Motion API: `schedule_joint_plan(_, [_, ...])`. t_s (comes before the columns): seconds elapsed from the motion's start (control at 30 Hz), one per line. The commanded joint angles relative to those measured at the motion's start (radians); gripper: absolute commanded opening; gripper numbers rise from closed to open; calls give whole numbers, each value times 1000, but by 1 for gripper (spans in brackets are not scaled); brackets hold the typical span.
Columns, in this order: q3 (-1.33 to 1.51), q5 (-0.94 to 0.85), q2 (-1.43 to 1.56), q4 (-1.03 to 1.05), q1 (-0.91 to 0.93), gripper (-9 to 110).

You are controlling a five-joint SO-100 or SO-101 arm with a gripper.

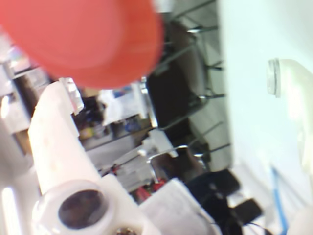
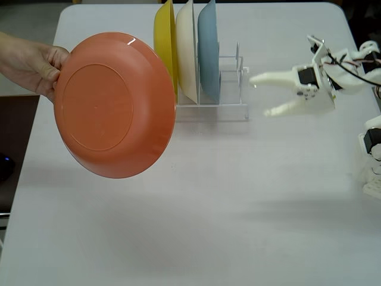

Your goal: Please take one of the plates.

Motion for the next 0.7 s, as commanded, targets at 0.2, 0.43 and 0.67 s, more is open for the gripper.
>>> schedule_joint_plan(0.2, [422, 54, 284, -67, -5, 54])
schedule_joint_plan(0.43, [646, 92, 428, -117, 0, 55])
schedule_joint_plan(0.67, [805, 109, 506, -216, 5, 55])
